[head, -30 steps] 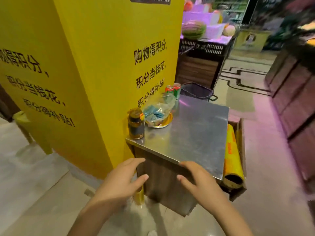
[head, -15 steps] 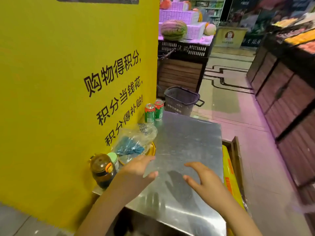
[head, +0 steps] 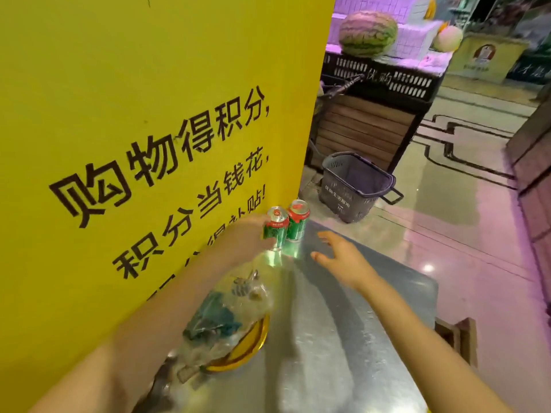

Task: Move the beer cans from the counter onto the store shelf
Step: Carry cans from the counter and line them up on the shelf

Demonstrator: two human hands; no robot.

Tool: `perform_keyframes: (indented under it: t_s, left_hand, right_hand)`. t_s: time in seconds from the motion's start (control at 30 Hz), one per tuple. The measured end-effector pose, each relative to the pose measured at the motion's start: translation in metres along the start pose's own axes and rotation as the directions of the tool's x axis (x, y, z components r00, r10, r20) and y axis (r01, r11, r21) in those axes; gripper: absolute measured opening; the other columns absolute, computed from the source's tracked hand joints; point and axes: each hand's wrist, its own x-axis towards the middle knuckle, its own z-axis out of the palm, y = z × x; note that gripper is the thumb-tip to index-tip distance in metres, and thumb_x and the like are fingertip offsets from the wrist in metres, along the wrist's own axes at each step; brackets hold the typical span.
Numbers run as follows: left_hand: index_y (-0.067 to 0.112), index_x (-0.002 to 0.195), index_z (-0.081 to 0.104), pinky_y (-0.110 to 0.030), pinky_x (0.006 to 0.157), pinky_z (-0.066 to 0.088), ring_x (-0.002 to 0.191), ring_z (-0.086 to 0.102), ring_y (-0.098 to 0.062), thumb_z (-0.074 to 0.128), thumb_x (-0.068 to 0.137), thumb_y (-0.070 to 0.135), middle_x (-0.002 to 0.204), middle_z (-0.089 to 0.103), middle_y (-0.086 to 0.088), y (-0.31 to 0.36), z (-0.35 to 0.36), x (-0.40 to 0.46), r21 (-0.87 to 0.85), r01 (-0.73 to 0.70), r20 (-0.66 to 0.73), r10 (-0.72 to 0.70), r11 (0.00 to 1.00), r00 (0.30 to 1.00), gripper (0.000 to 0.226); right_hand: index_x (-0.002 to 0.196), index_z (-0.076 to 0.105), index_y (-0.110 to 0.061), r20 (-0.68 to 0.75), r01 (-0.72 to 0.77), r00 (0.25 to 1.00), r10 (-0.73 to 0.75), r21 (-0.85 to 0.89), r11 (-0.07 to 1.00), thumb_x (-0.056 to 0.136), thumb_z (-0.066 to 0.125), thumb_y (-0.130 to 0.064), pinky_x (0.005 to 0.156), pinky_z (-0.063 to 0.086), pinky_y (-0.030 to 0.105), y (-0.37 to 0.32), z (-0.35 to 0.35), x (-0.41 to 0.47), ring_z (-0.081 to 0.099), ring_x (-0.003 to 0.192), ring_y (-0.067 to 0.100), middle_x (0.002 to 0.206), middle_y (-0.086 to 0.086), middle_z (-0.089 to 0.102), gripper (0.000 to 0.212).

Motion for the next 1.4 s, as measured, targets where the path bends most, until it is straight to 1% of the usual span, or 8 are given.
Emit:
perform_keyframes:
  t_s: [0.17, 0.43, 0.63, 0.8, 1.03, 1.2, 1.3, 1.4]
  left_hand:
    - [0.013, 0.123, 0.051, -0.030, 0.087, 0.039, 0.115, 0.051, -0.025, 0.065, 0.085, 0.028, 0.125, 0.054, -0.008, -0.026, 0.027, 0.076, -0.015, 0.108, 0.079, -0.107, 0.994, 0.991, 0.043]
    - [0.012, 0.127, 0.043, -0.040, 0.092, 0.045, 0.111, 0.052, -0.026, 0.078, 0.068, 0.043, 0.124, 0.052, -0.008, -0.048, 0.061, 0.139, -0.046, 0.147, 0.152, -0.138, 0.988, 0.979, 0.075]
    - [0.014, 0.120, 0.048, -0.042, 0.084, 0.050, 0.102, 0.057, -0.027, 0.078, 0.066, 0.046, 0.115, 0.056, -0.008, -0.051, 0.076, 0.153, -0.048, 0.150, 0.126, -0.143, 0.988, 0.982, 0.070]
    - [0.012, 0.116, 0.052, -0.035, 0.075, 0.049, 0.097, 0.059, -0.025, 0.080, 0.067, 0.037, 0.109, 0.062, -0.008, -0.051, 0.077, 0.150, -0.062, 0.164, 0.039, -0.161, 0.985, 0.986, 0.062]
    - [0.015, 0.115, 0.055, -0.033, 0.078, 0.052, 0.096, 0.059, -0.020, 0.081, 0.064, 0.039, 0.110, 0.064, -0.006, -0.041, 0.067, 0.115, -0.144, 0.192, -0.028, -0.198, 0.971, 0.980, 0.062]
    - [0.021, 0.116, 0.054, -0.029, 0.079, 0.052, 0.095, 0.059, -0.015, 0.081, 0.065, 0.037, 0.109, 0.064, 0.000, -0.019, 0.038, 0.068, -0.269, 0.155, -0.100, -0.188, 0.950, 0.977, 0.060]
    - [0.025, 0.119, 0.051, -0.033, 0.083, 0.054, 0.099, 0.058, -0.014, 0.080, 0.066, 0.037, 0.107, 0.059, 0.006, -0.007, 0.013, 0.028, -0.333, 0.130, -0.170, -0.195, 0.934, 0.966, 0.062]
    - [0.028, 0.115, 0.050, -0.017, 0.070, 0.052, 0.091, 0.057, -0.001, 0.080, 0.067, 0.035, 0.100, 0.057, 0.016, 0.003, -0.014, -0.022, -0.377, 0.059, -0.269, -0.170, 0.924, 0.948, 0.057]
  right_hand:
    - [0.140, 0.035, -0.017, 0.022, 0.051, 0.998, -0.050, -0.015, 0.999, 0.084, 0.064, -0.035, 0.099, 0.042, 0.040, 0.016, 0.003, 0.087, 0.048, 0.124, 0.029, 0.138, 0.011, 0.049, 0.066]
    - [0.149, 0.017, -0.014, 0.111, 0.073, 0.992, -0.060, -0.118, 0.990, 0.077, 0.076, -0.029, 0.106, 0.035, 0.037, 0.025, 0.015, 0.169, 0.038, 0.132, 0.031, 0.151, 0.012, 0.026, 0.094]
    - [0.132, 0.040, -0.014, 0.118, 0.052, 0.992, -0.050, -0.010, 0.999, 0.073, 0.079, -0.021, 0.090, 0.044, 0.033, 0.036, 0.026, 0.189, 0.054, 0.113, 0.027, 0.128, 0.011, 0.054, 0.071]
    - [0.118, 0.049, -0.018, -0.021, 0.048, 0.999, -0.046, 0.130, 0.990, 0.064, 0.085, -0.022, 0.078, 0.045, 0.030, 0.049, 0.032, 0.180, 0.058, 0.100, 0.021, 0.114, 0.004, 0.062, 0.065]
    - [0.115, 0.052, -0.024, -0.059, 0.063, 0.997, -0.051, 0.221, 0.973, 0.063, 0.086, -0.021, 0.084, 0.047, 0.032, 0.060, 0.026, 0.129, 0.057, 0.100, 0.017, 0.110, -0.005, 0.059, 0.063]
    - [0.118, 0.055, -0.026, -0.091, 0.070, 0.995, -0.029, 0.483, 0.873, 0.063, 0.085, -0.009, 0.074, 0.044, 0.006, 0.045, 0.002, 0.075, 0.058, 0.095, -0.001, 0.103, -0.018, 0.060, 0.065]
    - [0.113, 0.060, -0.024, -0.129, 0.122, 0.990, -0.056, 0.581, 0.805, 0.063, 0.084, -0.006, 0.071, 0.048, 0.011, 0.025, -0.016, 0.043, 0.063, 0.093, 0.001, 0.102, -0.013, 0.064, 0.058]
    - [0.112, 0.061, -0.026, -0.178, 0.213, 0.975, -0.131, 0.600, 0.771, 0.066, 0.081, -0.010, 0.072, 0.047, 0.014, -0.001, -0.030, 0.011, 0.062, 0.092, -0.001, 0.105, -0.011, 0.065, 0.052]
